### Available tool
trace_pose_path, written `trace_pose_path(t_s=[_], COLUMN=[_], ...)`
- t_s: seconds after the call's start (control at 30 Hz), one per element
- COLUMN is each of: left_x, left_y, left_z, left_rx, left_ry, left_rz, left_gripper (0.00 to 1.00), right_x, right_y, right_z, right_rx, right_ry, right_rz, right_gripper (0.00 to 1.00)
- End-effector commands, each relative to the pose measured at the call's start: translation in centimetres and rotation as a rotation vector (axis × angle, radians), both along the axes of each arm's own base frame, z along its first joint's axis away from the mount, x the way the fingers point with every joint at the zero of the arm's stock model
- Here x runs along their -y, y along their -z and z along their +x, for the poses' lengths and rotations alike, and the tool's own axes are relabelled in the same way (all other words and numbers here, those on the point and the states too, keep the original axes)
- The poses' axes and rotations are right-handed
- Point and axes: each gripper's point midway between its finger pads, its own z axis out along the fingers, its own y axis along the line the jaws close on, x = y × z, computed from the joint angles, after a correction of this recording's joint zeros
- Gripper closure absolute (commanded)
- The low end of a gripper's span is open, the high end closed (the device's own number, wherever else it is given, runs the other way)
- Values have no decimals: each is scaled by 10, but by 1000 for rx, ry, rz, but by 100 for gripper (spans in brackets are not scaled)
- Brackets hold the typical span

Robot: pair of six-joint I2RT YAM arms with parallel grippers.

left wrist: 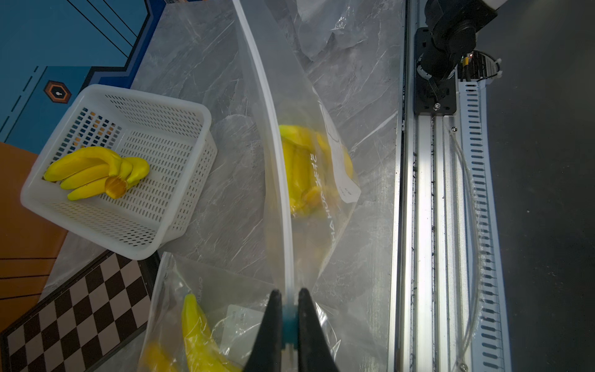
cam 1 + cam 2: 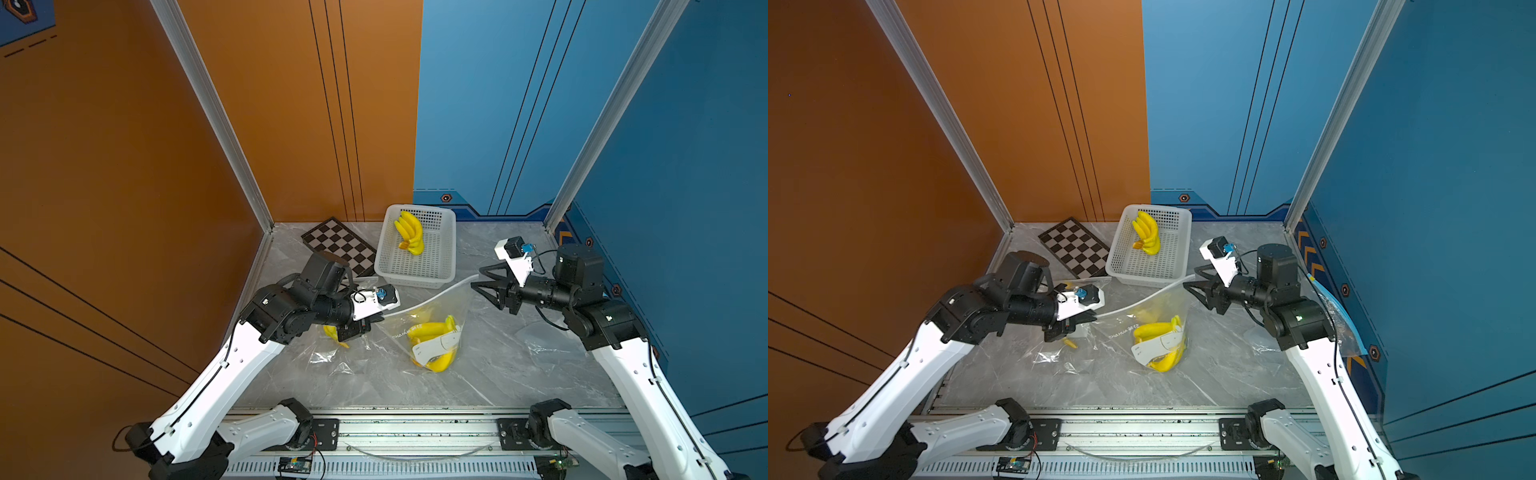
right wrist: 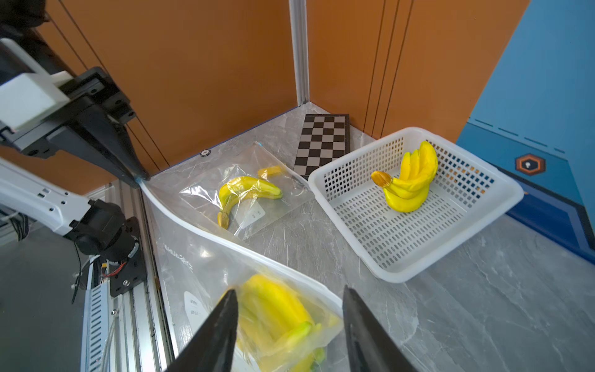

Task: Open the zip-top bag and take out the banana
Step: Unzip the zipper on the zipper food storage bag.

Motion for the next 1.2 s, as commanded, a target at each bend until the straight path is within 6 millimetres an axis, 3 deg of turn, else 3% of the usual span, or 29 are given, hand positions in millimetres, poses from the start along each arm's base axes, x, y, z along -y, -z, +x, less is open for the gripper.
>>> trace_pose_path(t_s=[0.0, 0.17, 0.4, 0.5, 0.63, 0.83, 1.0, 1.17], left_x=[17, 43, 55, 64, 72, 90, 85, 82], left_y=[-4, 3, 10, 17, 23, 52, 48, 48], left_z=[-4, -2, -11, -17, -22, -36, -33, -29], left_rx=[-28, -60, -95, -163, -217, -287, -289, -312], left_ry=[46, 101, 112, 89, 55, 67, 50, 38], left_rz=[8, 38, 49, 40, 24, 70, 48, 35], left_gripper=[100, 100, 100, 100, 100, 100, 100, 100], right_x=[-6, -16, -35, -33, -3, 2, 5, 1], right_y=[-13, 7, 45, 51, 40, 84, 116, 121], right_z=[-17, -33, -53, -37, -27, -51, -56, -57], right_rx=[7, -11, -89, -144, -203, -469, -573, -569], right_ry=[-29, -107, -202, -26, 269, 314, 399, 432], right_rz=[-82, -228, -328, -303, -163, -84, -21, 35], right_gripper=[39, 38, 40, 39, 33, 32, 32, 29])
